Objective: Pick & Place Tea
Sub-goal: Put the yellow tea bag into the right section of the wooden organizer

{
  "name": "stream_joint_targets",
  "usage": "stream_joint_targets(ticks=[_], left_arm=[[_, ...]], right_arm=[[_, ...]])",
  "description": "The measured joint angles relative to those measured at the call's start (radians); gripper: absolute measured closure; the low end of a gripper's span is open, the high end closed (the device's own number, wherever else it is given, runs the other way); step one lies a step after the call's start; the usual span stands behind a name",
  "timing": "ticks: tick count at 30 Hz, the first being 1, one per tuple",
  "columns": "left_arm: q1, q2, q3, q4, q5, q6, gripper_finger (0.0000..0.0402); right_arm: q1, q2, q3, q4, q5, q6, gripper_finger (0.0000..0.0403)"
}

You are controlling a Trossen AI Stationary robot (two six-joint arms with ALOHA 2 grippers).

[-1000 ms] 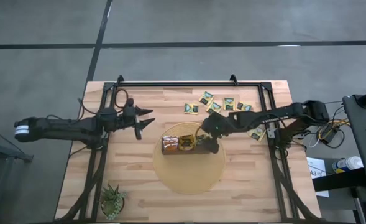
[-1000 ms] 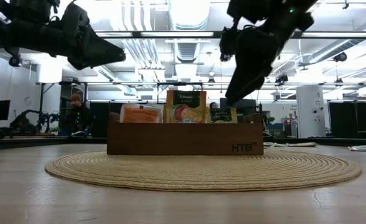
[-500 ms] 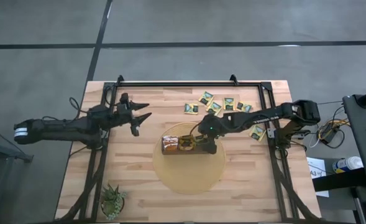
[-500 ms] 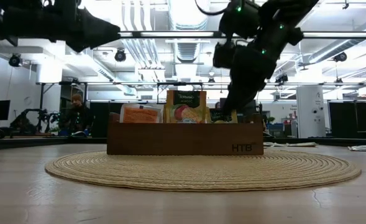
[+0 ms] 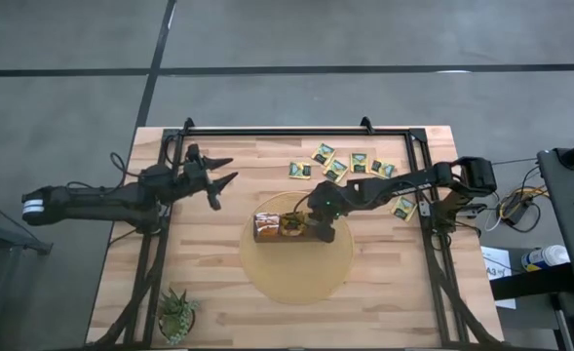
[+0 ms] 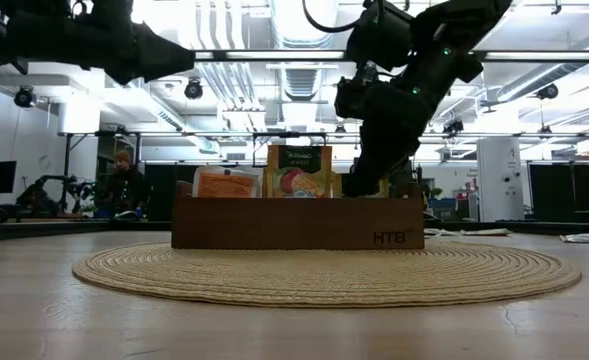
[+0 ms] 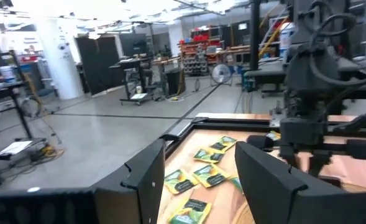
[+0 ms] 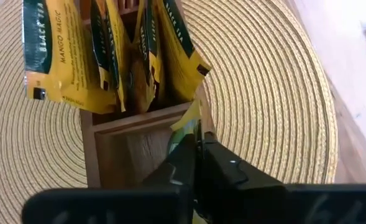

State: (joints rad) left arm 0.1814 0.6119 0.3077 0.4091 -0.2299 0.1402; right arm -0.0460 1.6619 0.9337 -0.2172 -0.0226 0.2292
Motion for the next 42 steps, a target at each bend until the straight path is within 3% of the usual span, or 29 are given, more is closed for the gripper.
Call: stream_joint_targets(ticks=[36, 42], left_arm=[[0.007, 0.019, -0.001, 0.001, -0.035, 0.074, 0.0212], [0.007, 0.019, -0.002, 0.001, -0.035, 0.074, 0.0212]], right_arm=[[-0.007, -0.026, 0.018, -0.072, 0.015, -0.207, 0.0394], [-0.008, -0.026, 0.018, -0.078, -0.002, -0.202, 0.0362]])
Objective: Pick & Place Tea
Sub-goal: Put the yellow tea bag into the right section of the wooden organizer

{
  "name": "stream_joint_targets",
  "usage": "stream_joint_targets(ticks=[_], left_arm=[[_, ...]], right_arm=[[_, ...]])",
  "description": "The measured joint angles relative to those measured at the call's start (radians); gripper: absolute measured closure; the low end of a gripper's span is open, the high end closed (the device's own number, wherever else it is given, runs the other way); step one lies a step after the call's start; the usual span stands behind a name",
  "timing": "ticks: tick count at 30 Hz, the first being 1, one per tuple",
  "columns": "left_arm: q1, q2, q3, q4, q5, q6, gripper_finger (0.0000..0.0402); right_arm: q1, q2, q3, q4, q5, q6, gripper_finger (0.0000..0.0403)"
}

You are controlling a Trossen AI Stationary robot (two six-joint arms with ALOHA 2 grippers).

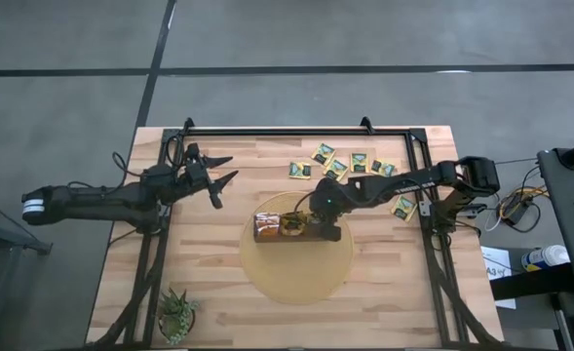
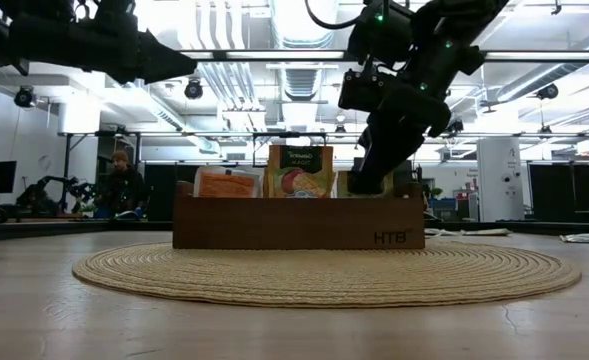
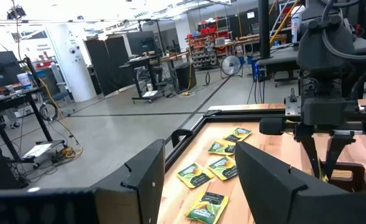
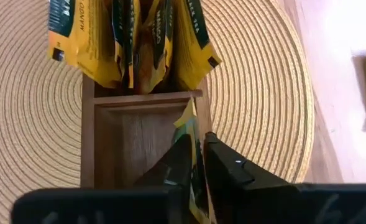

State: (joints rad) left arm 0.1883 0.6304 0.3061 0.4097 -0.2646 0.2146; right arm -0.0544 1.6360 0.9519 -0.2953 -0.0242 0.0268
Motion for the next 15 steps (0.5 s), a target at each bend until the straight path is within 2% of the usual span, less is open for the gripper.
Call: stream_joint_targets(ticks=[8, 15], left_arm=[[0.000, 0.000, 0.000, 0.000, 0.000, 0.005, 0.0212], [0.000, 0.000, -0.006, 0.000, 0.000, 0.018, 0.0212]], right_arm=[[-0.005, -0.012, 0.048, -0.107, 0.000, 0.023, 0.0291], [-0.006, -0.075, 0.072, -0.157, 0.000, 0.057, 0.0246]])
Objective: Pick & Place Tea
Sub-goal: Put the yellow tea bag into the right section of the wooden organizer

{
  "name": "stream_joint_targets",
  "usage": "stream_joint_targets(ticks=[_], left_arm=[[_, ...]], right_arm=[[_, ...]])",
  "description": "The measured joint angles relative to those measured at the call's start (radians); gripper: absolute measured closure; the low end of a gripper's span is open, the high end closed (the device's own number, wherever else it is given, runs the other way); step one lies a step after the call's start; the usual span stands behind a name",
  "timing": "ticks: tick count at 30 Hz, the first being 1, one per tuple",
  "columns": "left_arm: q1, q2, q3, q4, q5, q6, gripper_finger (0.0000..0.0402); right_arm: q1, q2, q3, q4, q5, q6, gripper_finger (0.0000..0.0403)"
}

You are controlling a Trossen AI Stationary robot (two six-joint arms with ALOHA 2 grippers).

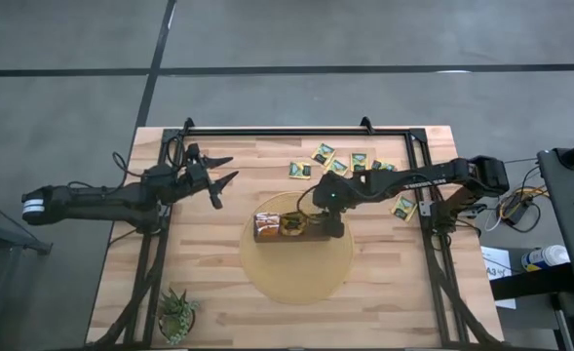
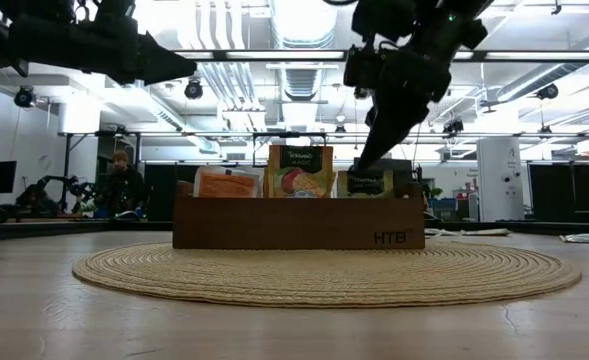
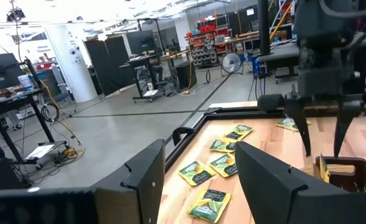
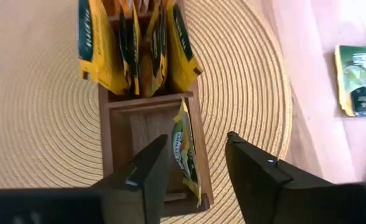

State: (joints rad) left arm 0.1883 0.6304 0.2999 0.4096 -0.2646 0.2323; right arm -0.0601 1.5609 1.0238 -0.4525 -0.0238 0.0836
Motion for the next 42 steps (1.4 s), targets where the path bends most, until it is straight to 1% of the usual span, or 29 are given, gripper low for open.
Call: stream_joint_targets(ticks=[4, 9, 11, 22, 28, 34, 38, 42], left_arm=[[0.000, 0.000, -0.005, 0.000, 0.000, 0.003, 0.0212], [0.000, 0.000, -0.007, 0.001, 0.000, 0.008, 0.0212], [0.000, 0.000, -0.007, 0.001, 0.000, 0.008, 0.0212], [0.001, 0.000, -0.009, 0.001, 0.000, 0.011, 0.0212], [0.002, 0.000, -0.009, 0.001, 0.000, 0.011, 0.0212], [0.002, 0.000, -0.008, 0.001, 0.000, 0.010, 0.0212], [0.001, 0.000, -0.008, 0.002, 0.000, 0.010, 0.0212], [0.001, 0.000, -0.007, 0.002, 0.000, 0.009, 0.0212]], right_arm=[[0.000, -0.042, -0.002, -0.035, 0.004, 0.029, 0.0228], [-0.002, -0.077, -0.010, -0.146, 0.087, 0.053, 0.0212], [-0.006, -0.089, -0.013, -0.167, 0.105, 0.054, 0.0207], [-0.049, -0.122, -0.020, -0.243, 0.105, 0.038, 0.0204], [-0.097, -0.122, -0.054, -0.250, 0.105, -0.028, 0.0204], [-0.146, -0.122, -0.117, -0.241, 0.102, -0.105, 0.0204], [-0.165, -0.122, -0.170, -0.195, 0.079, -0.204, 0.0204], [-0.177, -0.122, -0.237, -0.113, 0.076, -0.299, 0.0204]])
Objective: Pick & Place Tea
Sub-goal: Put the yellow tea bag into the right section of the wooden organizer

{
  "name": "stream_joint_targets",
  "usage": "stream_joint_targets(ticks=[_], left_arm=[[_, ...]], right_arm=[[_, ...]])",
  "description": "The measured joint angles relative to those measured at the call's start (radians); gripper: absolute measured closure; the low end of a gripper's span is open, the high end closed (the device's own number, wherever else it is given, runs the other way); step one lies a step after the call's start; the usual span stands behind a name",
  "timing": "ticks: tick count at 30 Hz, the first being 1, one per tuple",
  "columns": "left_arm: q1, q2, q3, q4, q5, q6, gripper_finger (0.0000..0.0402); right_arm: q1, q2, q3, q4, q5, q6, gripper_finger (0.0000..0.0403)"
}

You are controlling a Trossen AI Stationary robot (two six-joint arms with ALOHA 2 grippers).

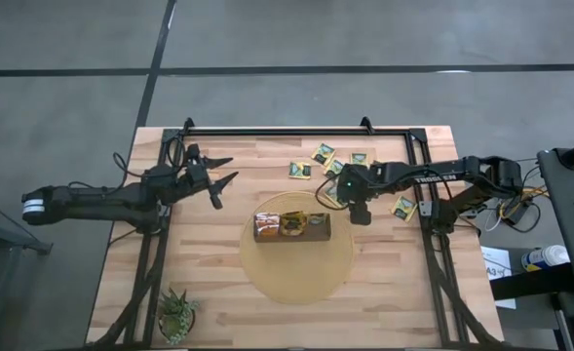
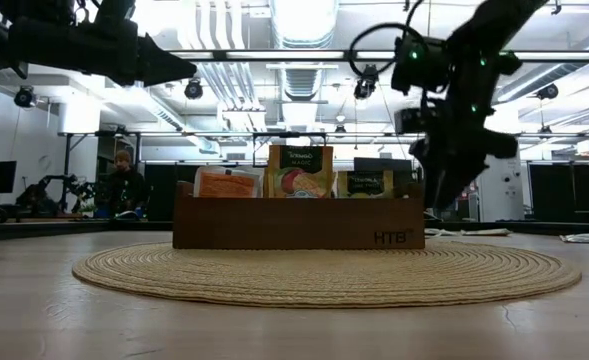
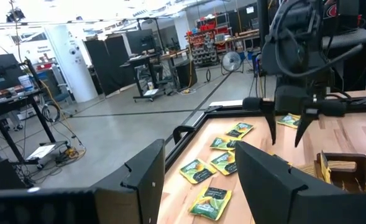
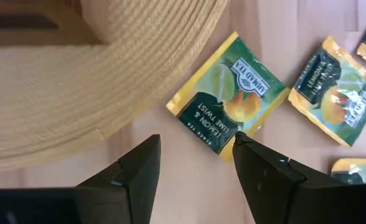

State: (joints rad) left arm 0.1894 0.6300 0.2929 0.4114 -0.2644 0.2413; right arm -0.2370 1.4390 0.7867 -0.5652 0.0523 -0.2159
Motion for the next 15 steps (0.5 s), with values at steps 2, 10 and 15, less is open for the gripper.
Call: stream_joint_targets(ticks=[2, 10, 15], left_arm=[[0.000, 0.000, 0.000, 0.004, 0.000, 0.000, 0.0212], [0.000, 0.000, 0.000, 0.016, 0.000, -0.002, 0.0212], [0.000, 0.000, 0.001, 0.024, 0.000, -0.002, 0.0212]], right_arm=[[-0.011, 0.000, -0.030, 0.043, 0.000, -0.023, 0.0204], [-0.082, 0.002, -0.101, 0.190, -0.036, -0.055, 0.0204], [-0.112, 0.060, -0.117, 0.233, -0.083, -0.050, 0.0204]])
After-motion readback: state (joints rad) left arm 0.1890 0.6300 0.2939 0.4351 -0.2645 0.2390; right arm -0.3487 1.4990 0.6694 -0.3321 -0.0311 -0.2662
